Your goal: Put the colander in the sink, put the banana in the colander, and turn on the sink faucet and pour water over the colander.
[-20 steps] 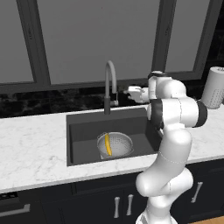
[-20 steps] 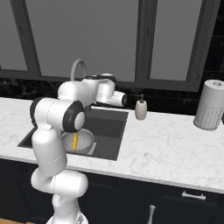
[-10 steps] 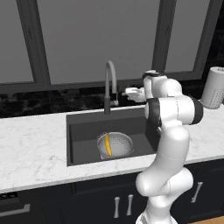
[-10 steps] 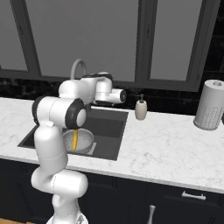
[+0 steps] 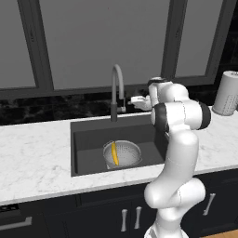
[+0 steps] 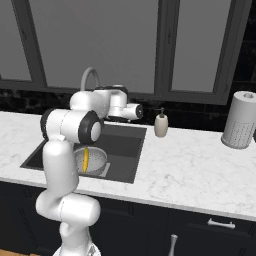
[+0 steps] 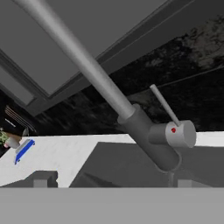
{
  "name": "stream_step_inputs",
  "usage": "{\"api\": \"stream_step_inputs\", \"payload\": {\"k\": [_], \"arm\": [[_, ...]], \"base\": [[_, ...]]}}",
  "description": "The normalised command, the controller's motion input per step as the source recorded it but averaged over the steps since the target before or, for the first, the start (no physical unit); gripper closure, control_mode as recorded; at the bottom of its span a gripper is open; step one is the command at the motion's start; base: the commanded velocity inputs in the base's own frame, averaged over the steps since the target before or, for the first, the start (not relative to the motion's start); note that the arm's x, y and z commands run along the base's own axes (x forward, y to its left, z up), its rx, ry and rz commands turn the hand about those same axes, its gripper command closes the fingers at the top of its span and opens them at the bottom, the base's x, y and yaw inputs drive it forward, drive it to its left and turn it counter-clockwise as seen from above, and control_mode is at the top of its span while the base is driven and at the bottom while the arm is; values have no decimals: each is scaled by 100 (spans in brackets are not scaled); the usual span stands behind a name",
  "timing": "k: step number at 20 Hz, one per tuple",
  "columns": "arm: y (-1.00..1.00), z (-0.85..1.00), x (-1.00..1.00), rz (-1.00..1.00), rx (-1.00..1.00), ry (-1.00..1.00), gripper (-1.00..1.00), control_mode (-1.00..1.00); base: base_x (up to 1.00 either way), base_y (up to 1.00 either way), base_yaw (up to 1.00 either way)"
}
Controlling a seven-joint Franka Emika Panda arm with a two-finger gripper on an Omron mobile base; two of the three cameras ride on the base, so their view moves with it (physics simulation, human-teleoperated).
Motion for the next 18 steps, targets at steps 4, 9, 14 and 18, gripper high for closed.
{"api": "stream_step_inputs", "payload": {"k": [4, 9, 14, 18], "arm": [[1, -13, 34, 0, 0, 1, -100, -100], [1, -8, 52, -1, 0, 4, -100, -100], [2, -3, 44, -1, 0, 5, -100, -100], [1, -7, 27, -2, 0, 4, -100, -100]], "base": [[0, 0, 0], [0, 0, 0], [0, 0, 0], [0, 0, 0]]}}
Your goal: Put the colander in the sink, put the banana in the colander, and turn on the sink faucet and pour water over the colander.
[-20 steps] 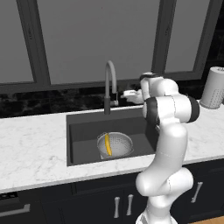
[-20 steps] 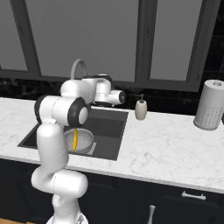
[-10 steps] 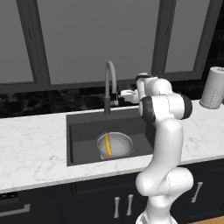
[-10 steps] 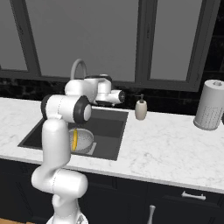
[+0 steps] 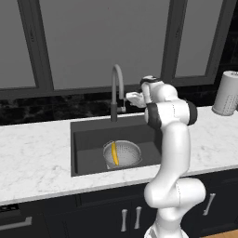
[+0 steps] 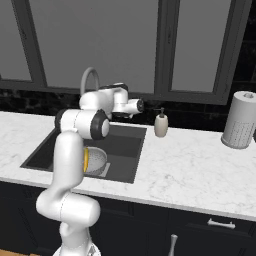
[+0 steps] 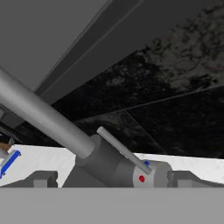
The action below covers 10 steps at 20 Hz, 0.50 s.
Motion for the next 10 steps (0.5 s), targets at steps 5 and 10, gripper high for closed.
{"api": "stream_step_inputs", "payload": {"k": [5, 10], "arm": [[7, -7, 8, -3, 0, 3, -100, -100], [13, -8, 0, -3, 0, 1, -100, -100]], "base": [[0, 0, 0], [0, 0, 0]]}}
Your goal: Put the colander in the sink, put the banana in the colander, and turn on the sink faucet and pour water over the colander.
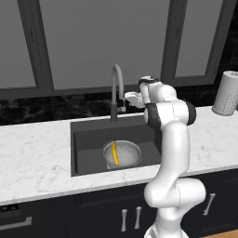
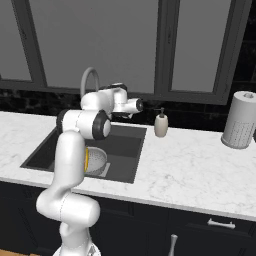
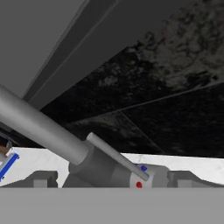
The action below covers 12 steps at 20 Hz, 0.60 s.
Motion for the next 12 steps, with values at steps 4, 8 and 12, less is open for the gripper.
{"api": "stream_step_inputs", "payload": {"k": [4, 8, 12], "arm": [[14, -11, 7, -5, 0, 0, -100, -100], [4, -12, 27, -8, 0, 0, -100, -100], [3, -13, 29, -8, 0, 0, -100, -100]], "base": [[0, 0, 0], [0, 0, 0], [0, 0, 0]]}}
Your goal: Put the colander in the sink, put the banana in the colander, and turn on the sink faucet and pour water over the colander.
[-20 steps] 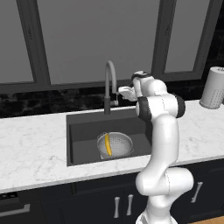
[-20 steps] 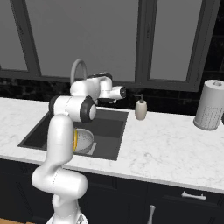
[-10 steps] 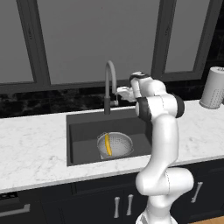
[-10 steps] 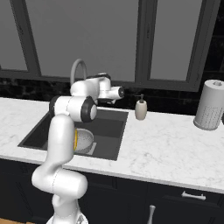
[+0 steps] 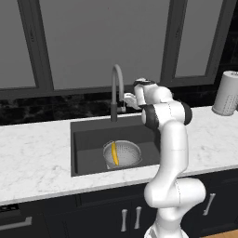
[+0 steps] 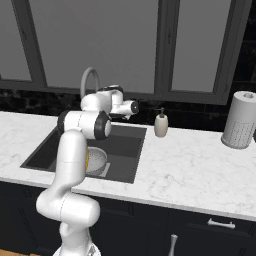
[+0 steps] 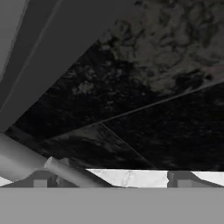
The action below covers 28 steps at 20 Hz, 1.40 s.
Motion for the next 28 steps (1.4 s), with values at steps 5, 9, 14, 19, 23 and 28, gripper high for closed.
{"api": "stream_step_inputs", "payload": {"k": [5, 9, 14, 19, 23, 28], "arm": [[1, -13, 32, -8, 0, 2, -100, -100], [0, -11, 38, -7, 0, 5, -100, -100], [0, -14, 31, -5, 0, 7, -100, -100], [0, -17, 11, -6, -1, 7, 100, -100], [-6, -6, 2, -7, -2, 2, 100, -100], [-34, -1, 0, -8, -2, 0, 100, -100]], "base": [[0, 0, 0], [0, 0, 0], [0, 0, 0], [0, 0, 0], [0, 0, 0], [0, 0, 0]]}}
